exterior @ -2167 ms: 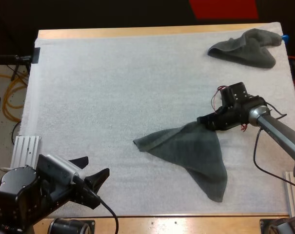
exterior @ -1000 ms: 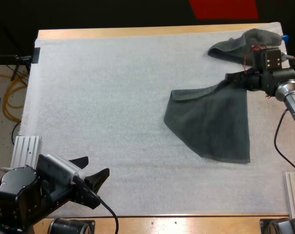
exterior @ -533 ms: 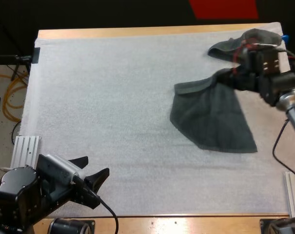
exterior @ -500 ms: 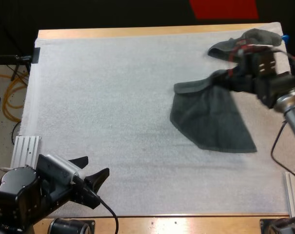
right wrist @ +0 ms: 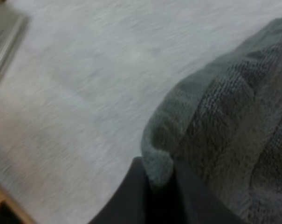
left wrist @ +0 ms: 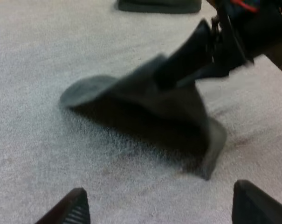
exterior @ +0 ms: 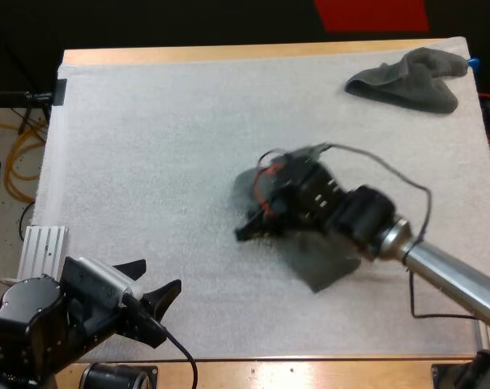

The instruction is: Pick towel from pile fold and stack

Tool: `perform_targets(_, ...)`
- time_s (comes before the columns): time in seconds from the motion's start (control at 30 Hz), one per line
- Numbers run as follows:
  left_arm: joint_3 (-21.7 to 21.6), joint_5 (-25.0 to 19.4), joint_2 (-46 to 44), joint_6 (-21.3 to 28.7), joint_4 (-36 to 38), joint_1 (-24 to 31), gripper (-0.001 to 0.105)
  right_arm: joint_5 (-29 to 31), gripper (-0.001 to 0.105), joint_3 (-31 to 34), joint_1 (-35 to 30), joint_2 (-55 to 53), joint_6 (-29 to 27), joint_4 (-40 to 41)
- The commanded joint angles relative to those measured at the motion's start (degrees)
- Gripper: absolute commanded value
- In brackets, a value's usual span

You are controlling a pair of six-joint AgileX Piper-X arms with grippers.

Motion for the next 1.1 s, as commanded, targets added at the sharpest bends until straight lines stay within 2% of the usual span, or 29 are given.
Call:
perform_targets(0.0,-0.42,-0.09,-0.18,0.23,-0.12,-0.24,0.061,-0.21,0.000,-0.49,1.21,0.47,0.46,-0.77)
perform_targets(0.13,-0.42,-0.09,-0.18,0.70,-0.12,-0.24,0.061,-0.69,0.000,-0.11,5.52,3.66,0.31,-2.47)
perform_targets(0.3,-0.42,-0.09,-0.18,0.67,-0.12,-0.24,0.061,-7.41,0.000,0.03,7.85,7.86,0.20,-7.87)
perform_targets(0.43,-0.42,-0.09,-0.18,0.67,-0.12,-0.24,0.061,-20.39,0.000,0.03,7.85,10.81,1.22,-12.93)
perform_targets(0.57,-0.42,-0.09,-0.18,1.12,-0.12,-0.24,0.061,-33.12,0.000,0.03,7.99,12.07,2.79,-13.34)
perform_targets(0.63,-0.42,-0.09,-0.18,1.13,-0.24,-0.24,0.061,-35.11,0.000,0.03,8.32,12.05,2.79,-13.06)
perform_targets(0.8,-0.42,-0.09,-0.18,1.13,-1.76,-0.24,0.061,-35.00,0.001,0.03,9.37,12.05,2.34,-13.24)
perform_targets(0.9,-0.42,-0.09,-0.18,1.13,-3.25,-0.24,0.061,-35.00,0.025,0.03,9.50,12.05,2.35,-13.26)
perform_targets(0.97,-0.42,-0.09,-0.18,1.13,-4.17,-0.24,0.061,-35.00,0.058,0.03,9.50,12.05,2.35,-13.39)
perform_targets(1.0,-0.42,-0.09,-0.18,1.13,-4.49,-0.24,0.061,-35.02,0.068,0.03,9.50,12.05,2.29,-13.39)
perform_targets(1.03,-0.42,-0.09,-0.18,1.13,-4.95,-0.24,0.061,-35.12,0.082,0.03,9.50,12.03,1.79,-13.39)
perform_targets(1.07,-0.42,-0.09,-0.18,1.13,-5.30,-0.24,0.061,-35.08,0.090,0.03,9.50,11.88,0.96,-13.39)
